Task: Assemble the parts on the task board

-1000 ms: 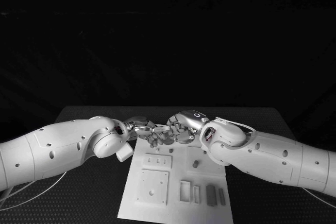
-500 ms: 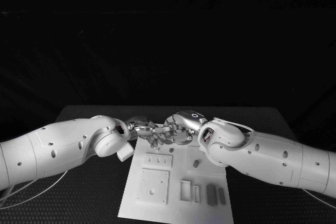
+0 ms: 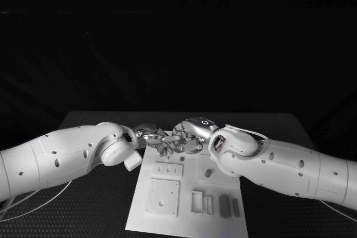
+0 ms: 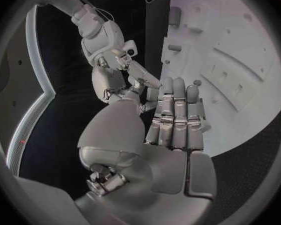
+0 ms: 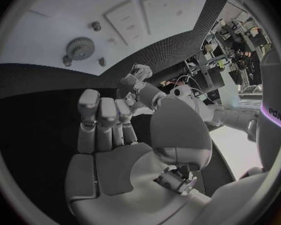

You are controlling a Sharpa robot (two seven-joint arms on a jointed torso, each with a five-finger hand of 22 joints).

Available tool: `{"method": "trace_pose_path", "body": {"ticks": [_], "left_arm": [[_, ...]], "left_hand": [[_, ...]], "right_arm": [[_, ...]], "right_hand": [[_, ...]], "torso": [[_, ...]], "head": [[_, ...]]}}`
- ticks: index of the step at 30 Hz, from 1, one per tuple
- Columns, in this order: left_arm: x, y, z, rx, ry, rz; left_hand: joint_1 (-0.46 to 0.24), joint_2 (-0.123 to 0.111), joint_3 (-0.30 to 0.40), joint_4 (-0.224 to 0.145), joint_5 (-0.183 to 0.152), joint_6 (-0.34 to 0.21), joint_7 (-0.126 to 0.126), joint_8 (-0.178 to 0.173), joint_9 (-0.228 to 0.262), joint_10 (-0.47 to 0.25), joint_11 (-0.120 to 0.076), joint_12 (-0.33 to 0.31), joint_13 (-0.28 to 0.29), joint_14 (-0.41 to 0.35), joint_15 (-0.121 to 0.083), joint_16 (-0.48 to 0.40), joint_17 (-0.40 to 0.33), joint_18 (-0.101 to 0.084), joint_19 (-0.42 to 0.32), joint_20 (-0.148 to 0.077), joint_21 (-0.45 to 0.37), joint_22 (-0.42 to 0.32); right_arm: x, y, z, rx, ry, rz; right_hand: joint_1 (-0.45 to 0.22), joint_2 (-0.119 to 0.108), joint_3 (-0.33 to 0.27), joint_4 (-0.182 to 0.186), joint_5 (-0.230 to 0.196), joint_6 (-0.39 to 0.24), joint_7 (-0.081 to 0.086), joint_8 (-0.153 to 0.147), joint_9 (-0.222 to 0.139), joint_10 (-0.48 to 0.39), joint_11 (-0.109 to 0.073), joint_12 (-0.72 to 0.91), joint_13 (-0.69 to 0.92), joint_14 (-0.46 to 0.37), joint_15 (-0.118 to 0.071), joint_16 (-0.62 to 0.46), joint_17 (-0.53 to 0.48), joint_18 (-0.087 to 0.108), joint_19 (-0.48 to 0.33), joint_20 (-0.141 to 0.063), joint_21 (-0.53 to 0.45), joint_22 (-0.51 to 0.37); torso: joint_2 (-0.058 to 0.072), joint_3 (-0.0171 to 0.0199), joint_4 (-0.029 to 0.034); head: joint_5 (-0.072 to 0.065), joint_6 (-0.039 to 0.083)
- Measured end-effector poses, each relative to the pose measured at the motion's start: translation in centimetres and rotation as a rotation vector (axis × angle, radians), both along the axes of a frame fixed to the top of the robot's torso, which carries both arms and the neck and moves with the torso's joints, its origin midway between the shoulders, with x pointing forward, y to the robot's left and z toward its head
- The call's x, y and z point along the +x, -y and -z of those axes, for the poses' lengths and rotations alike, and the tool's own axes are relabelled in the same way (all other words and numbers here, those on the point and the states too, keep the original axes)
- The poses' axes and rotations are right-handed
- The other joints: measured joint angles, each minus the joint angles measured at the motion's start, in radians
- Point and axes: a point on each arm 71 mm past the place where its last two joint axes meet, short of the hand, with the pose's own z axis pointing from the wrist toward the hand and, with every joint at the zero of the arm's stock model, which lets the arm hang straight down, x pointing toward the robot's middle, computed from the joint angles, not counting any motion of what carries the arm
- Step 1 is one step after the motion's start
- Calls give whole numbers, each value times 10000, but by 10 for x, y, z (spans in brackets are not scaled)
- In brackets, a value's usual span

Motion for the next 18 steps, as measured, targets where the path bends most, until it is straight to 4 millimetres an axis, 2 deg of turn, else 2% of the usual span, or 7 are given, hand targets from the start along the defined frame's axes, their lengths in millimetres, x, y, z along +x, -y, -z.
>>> {"method": "trace_pose_path", "body": {"ticks": [4, 15, 18], "left_arm": [[0, 0, 0, 23, -27, -11], [0, -1, 2, 78, -80, -66], [0, -1, 2, 87, -87, -79]], "left_hand": [[71, 65, 0, 0, 0, 0, 1, 0, 0, 0, 0, 0, 11, 0, 0, 0, -9, -5, 0, 0, 0, 0], [1020, 567, -141, -25, 0, 71, 0, -81, 14, 0, 0, 0, 77, 0, 0, -40, -28, -45, -35, 36, 39, 7], [1249, 692, -179, -13, 98, 72, 0, -97, 14, 0, -1, 0, 91, 0, 0, -40, -34, -47, -56, 14, 39, 7]], "right_arm": [[0, -1, 0, -3, -24, -4], [1, -4, 2, -23, -82, -5], [1, -4, 2, -24, -94, -2]], "right_hand": [[0, 0, 0, 1, 0, 0, 0, 2, 0, 0, 0, 0, 0, 0, 0, 0, 0, 2, 0, 0, 0, 0], [-40, -41, 56, 2, 0, 3, -3, 52, 83, 0, 0, -1, 0, 1, 1, 0, -1, 3, 0, 1, 0, -1], [-40, -41, 56, 2, 0, 3, -3, 52, 88, 0, 0, -1, 0, 1, 1, 0, -1, 3, 0, 1, 0, -1]], "torso": [[0, -1, 3], [-3, -5, 9], [-4, -6, 9]], "head": [[-3, -7], [10, -45], [12, -57]]}}
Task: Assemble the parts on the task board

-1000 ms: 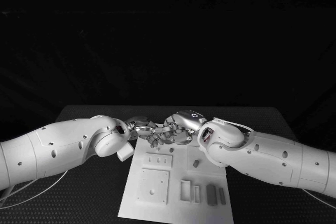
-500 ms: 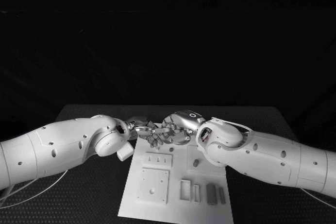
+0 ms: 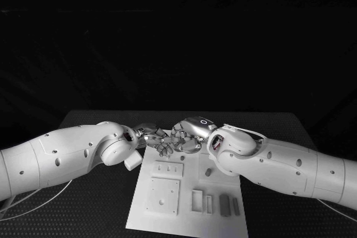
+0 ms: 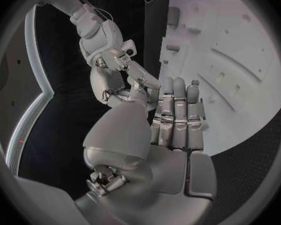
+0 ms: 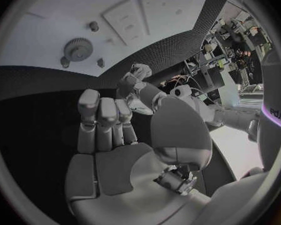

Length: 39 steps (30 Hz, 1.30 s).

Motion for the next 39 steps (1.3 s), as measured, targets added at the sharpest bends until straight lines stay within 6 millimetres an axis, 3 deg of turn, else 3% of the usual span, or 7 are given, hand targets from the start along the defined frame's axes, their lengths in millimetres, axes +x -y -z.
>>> {"method": "trace_pose_path", "body": {"ticks": [3, 7, 11, 21, 28, 34, 39], "left_arm": [[0, 0, 0, -1, -9, -16], [0, -1, 1, -6, -31, -37], [1, -1, 1, -15, -72, -64], [1, 0, 3, 56, -202, -98], [1, 0, 3, 134, -286, -120], [1, 0, 4, 197, -351, -132], [1, 1, 4, 238, -394, -146]], "left_hand": [[342, 195, -55, -2, 173, 66, 4, -6, 16, 0, 0, 0, 17, 0, 0, 0, 0, -4, -52, 19, 0, 0], [384, 237, -91, -37, 174, 74, -2, -7, 15, 0, 0, 0, 16, 0, 0, 0, -8, -7, -52, 19, 0, -1], [672, 523, -221, -33, 624, 75, -2, -51, 32, 35, -35, 0, 35, -35, 35, -50, -10, -8, -88, 55, 0, -2], [443, 296, -523, 25, 779, 148, -37, -51, 47, 72, -1, 0, 64, -35, 35, -50, -30, -13, -88, 56, 0, -3], [443, 296, -523, 25, 1352, 268, -56, -112, 60, 108, -37, 0, 85, -35, 35, -50, -30, -23, -87, 56, 0, -3], [284, 138, -553, 55, 1251, 271, -56, -118, 73, 144, -73, 0, 98, -35, 35, -50, -30, -27, -87, 56, 0, -4], [439, 241, -493, -5, 1306, 322, -75, -129, 85, 144, -73, 0, 117, -35, 35, -50, -30, -30, -87, 57, 0, -4]], "right_arm": [[0, 0, 0, 2, -12, -1], [0, 0, 1, 11, -37, -4], [-1, 0, 2, 13, -62, 4], [-1, -1, 4, 0, -117, 31], [-2, -2, 5, -19, -149, 33], [-2, -3, 6, -31, -174, 38], [-2, -3, 6, -43, -189, 36]], "right_hand": [[0, 0, 0, 0, 0, 0, 0, 0, 2, 0, 0, 0, 0, 0, 1, 0, 0, 1, 0, 0, 0, -1], [0, 0, 0, 0, 0, 0, 0, -1, 1, 0, 0, 0, 0, 0, 2, 0, -1, 1, 0, 0, 0, -1], [0, 0, -1, -1, 0, 0, 0, -20, 1, 0, 0, 0, 0, 0, 3, 0, -1, 0, -1, 1, 0, -1], [0, 0, -2, -2, 0, 0, 0, -28, 3, 0, 0, -1, 0, 1, 6, 0, -2, 0, 0, 1, 0, -1], [0, 0, 25, -30, 0, 1, -1, -41, 63, 0, 0, -1, 0, 14, 20, 0, -2, 1, 0, 1, 0, -1], [-1, -1, 24, -31, 0, 1, -1, -54, 66, 0, 1, -1, 0, 14, 22, 0, -3, 0, 0, 2, 0, -1], [-26, -26, 28, -27, 0, 4, -4, -13, 66, 0, 1, -2, 0, 11, 25, 0, -3, 0, 0, 2, 0, -1]], "torso": [[-1, 1, -2], [-1, 7, -7], [-1, 12, -12], [-1, 17, -15], [0, 17, -12], [0, 13, -12], [0, 12, -7]], "head": [[0, -12], [10, -15], [32, -16], [37, -41], [36, -73], [48, -78], [49, -86]]}}
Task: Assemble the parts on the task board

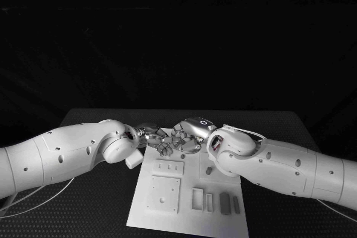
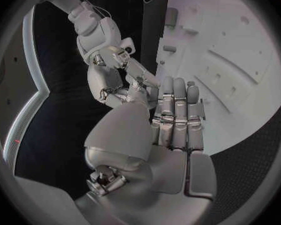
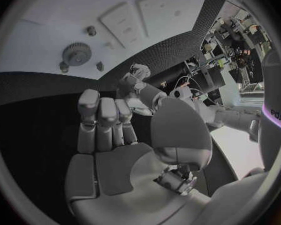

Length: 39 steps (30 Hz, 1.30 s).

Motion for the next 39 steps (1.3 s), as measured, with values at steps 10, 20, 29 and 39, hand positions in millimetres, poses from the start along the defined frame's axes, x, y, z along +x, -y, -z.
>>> {"method": "trace_pose_path", "body": {"ticks": [10, 20, 29, 39], "left_arm": [[0, 0, -1, -30, -41, 5], [-1, -1, 0, -49, -76, 6], [0, -1, 0, -78, -113, -7], [2, -2, -2, -102, -88, -73]], "left_hand": [[1149, -221, 2053, -86, -787, 69, 3, -105, 47, 0, 0, 0, 15, -36, 36, -59, 1, -60, -73, -2, 0, -1], [1192, -178, 2216, -174, -827, 125, -18, -145, 86, 124, -55, 0, 59, -36, 36, -59, 3, -59, -108, 33, 0, -2], [1231, -140, 2288, -191, -856, 136, -8, -109, 141, 213, -70, 0, 87, -36, 36, -17, 51, -68, -143, -1, 39, -2], [1173, -81, 2307, -304, -611, 163, 19, -53, 226, 359, -142, 31, 155, 20, -20, 141, 157, -78, -143, -1, 104, -4]], "right_arm": [[2, 2, 3, -104, -68, 87], [2, 2, 3, -127, -101, 63], [2, 2, 4, -77, -167, 81], [4, 7, 7, 328, -391, 188]], "right_hand": [[0, 0, 25, 25, -9, 8, -8, 2, 7, 15, 15, -3, 0, -8, 9, 0, -1, 0, 0, 0, 0, 0], [-53, -53, 24, 26, -11, 11, -11, -5, 11, 15, 15, -3, 0, -7, 11, 0, -1, 0, 1, 1, 0, 0], [-53, -54, 54, 0, -37, 14, -14, -25, 22, -69, 47, -193, -125, -7, 12, 0, -1, 0, 1, 2, 0, 0], [-978, -1582, -1095, 327, -35, -876, 724, -1116, -447, -1555, 682, -1163, -711, -522, 519, -358, -2, -130, -397, -15, -322, 0]], "torso": [[-1, -5, -7], [-1, -8, 1], [-1, -6, -1], [-1, 1, -12]], "head": [[6, -10], [-21, -26], [0, -37], [22, -63]]}}
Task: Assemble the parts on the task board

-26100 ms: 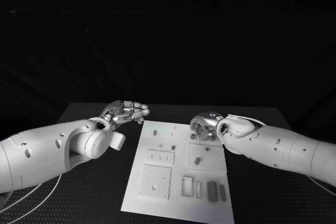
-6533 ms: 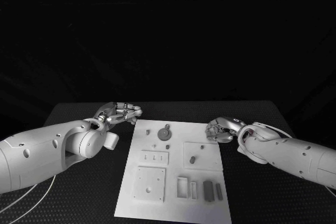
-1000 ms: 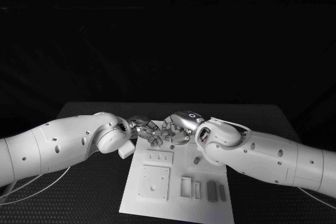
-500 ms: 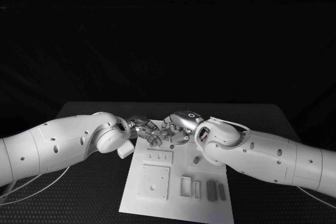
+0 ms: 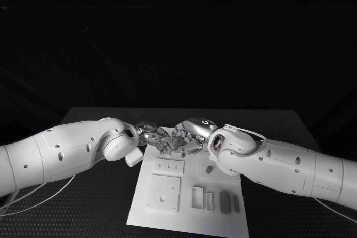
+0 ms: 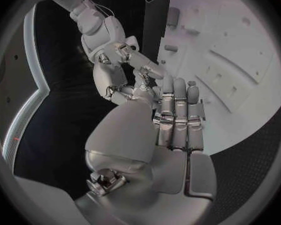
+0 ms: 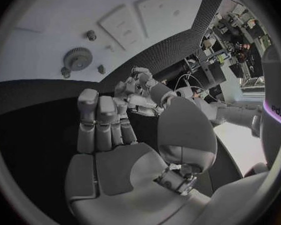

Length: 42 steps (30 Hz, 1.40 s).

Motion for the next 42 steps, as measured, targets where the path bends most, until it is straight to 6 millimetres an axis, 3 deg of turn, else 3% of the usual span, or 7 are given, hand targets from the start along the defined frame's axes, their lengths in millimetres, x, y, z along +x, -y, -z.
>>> {"method": "trace_pose_path", "body": {"ticks": [5, 15, 18, 23, 24, 28, 42], "left_arm": [[2, -3, 0, 24, 9, -73], [4, -9, 1, 180, -30, -63], [5, -10, 1, 233, -18, -81], [6, -11, 1, 282, 14, -78], [6, -10, 1, 289, 21, -73], [5, -10, 1, 325, 57, -44], [5, -9, 1, 737, 400, 184]], "left_hand": [[-75, 72, -101, -102, 306, 34, 34, 66, 79, 106, -37, 17, 59, 35, -35, 103, 79, -51, -36, -36, 25, 0], [-681, 58, 81, -595, 734, 41, 41, 66, 213, 217, -74, 17, 134, 78, -78, 188, 172, -80, -110, -109, 25, 8], [-1402, -33, 581, -1346, 1370, 70, 68, 66, 309, 303, -126, 17, 189, 124, -123, 259, 243, -129, -126, -125, 82, 7], [-5999, 108, 3569, -5187, 2879, 499, -2, 96, 610, 680, -215, 56, 412, 331, -287, 461, 532, -130, 38, -188, 327, 6], [-6346, 114, 3884, -5377, 3046, 503, -5, 116, 624, 699, -233, 56, 440, 380, -301, 461, 569, -130, 71, -205, 365, 6], [-6782, 60, 4420, -5511, 3505, 551, -50, 124, 701, 732, -264, 96, 517, 414, -336, 529, 661, -130, 78, -212, 451, 6], [-6848, -7, 4514, -5512, 3560, 588, -54, 123, 735, 746, -250, 96, 540, 413, -336, 529, 694, -133, 78, -211, 476, 4]], "right_arm": [[5, 14, 1, 314, 14, 293], [17, 58, -3, 1158, 106, 1123], [23, 73, -6, 1404, 117, 1471], [32, 90, -9, 1857, -3, 2015], [33, 93, -9, 1948, -46, 2107], [37, 101, -9, 2282, -272, 2444], [48, 115, -10, 2866, -537, 3029]], "right_hand": [[-94, -95, -615, 78, 0, -458, 177, -196, -91, -400, 228, -41, -82, -365, 253, -79, 11, -117, -379, 24, -251, -23], [-520, -155, -1255, 333, 323, -588, 194, -235, -88, -487, 246, 66, -191, -444, 260, -79, 38, -161, -499, 11, -304, -23], [-525, -149, -1269, 348, 587, -619, 193, -235, -62, -488, 246, 84, -244, -444, 260, -79, 38, -161, -501, 12, -304, -18], [-521, -145, -1296, 375, 759, -620, 193, -191, -50, -488, 246, 123, -301, -444, 260, -79, 37, -161, -503, 13, -304, -11], [-480, -104, -1297, 375, 774, -620, 192, -191, -40, -487, 246, 123, -310, -444, 260, -79, 37, -161, -503, 14, -304, -11], [-430, -55, -1296, 375, 832, -622, 192, -152, -38, -487, 245, 171, -341, -443, 260, -78, 36, -161, -496, 7, -304, 2], [-243, 132, -1296, 375, 924, -650, 189, -117, -18, -522, 209, 210, -423, -479, 224, -78, 35, -163, -459, -27, -306, 1]], "torso": [[0, 11, 4], [0, 22, -7], [1, 22, -14], [1, 28, -17], [2, 28, -17], [5, 31, -10], [5, 9, 6]], "head": [[9, -16], [57, -28], [70, -28], [80, -26], [80, -22], [68, -15], [47, -96]]}}
